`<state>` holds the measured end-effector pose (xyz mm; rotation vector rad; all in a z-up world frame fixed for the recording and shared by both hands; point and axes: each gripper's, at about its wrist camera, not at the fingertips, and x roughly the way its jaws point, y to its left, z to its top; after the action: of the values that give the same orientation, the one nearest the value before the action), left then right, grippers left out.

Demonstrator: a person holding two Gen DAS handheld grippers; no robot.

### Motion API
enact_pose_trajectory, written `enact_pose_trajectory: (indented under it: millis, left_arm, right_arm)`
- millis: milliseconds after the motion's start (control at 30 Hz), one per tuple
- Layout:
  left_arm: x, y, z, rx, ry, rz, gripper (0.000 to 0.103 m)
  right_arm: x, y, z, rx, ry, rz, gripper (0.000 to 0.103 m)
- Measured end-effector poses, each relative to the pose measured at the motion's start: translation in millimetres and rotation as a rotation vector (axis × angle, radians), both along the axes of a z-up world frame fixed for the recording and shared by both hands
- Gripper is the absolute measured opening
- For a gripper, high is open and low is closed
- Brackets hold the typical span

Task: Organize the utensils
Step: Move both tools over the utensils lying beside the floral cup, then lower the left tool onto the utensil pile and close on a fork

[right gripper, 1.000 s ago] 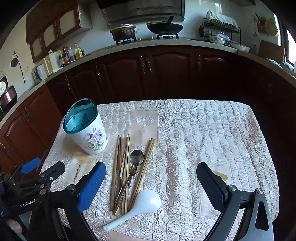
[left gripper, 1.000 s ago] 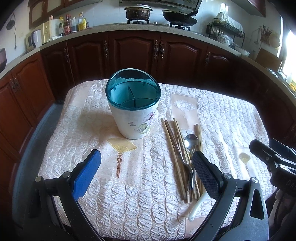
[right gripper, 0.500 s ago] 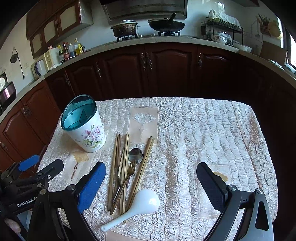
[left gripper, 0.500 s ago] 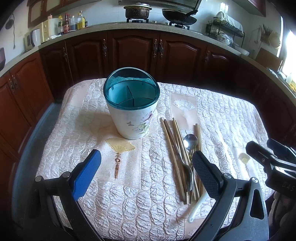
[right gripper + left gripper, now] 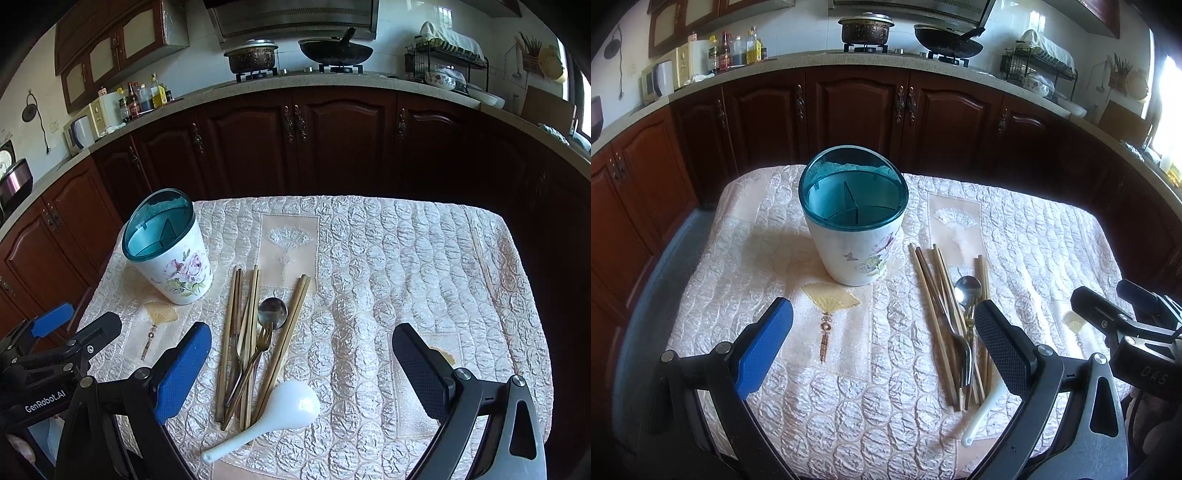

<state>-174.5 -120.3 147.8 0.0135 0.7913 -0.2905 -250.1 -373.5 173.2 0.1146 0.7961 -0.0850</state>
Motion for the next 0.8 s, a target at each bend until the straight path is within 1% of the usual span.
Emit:
enact_pose_trajectory:
  millis: [233, 467, 800]
  left_arm:
    - [2.7, 4.5, -1.8, -0.01, 0.016, 0.012, 0.1]
    - [1.9, 7.5, -0.9, -0.004, 0.01, 0.02, 0.1]
    - [-2.6, 6.9, -6.2, -0.001, 0.021, 0.013, 0.1]
  right_arm:
    - [3.7, 2.7, -2.7, -0.007, 0.015, 0.006, 0.098]
    - [3.3, 6.4, 0.7, -0.011, 0.008, 0.013, 0.098]
    - [-3.5, 5.3, -6.8, -0.027, 0.036, 0.005, 0.098]
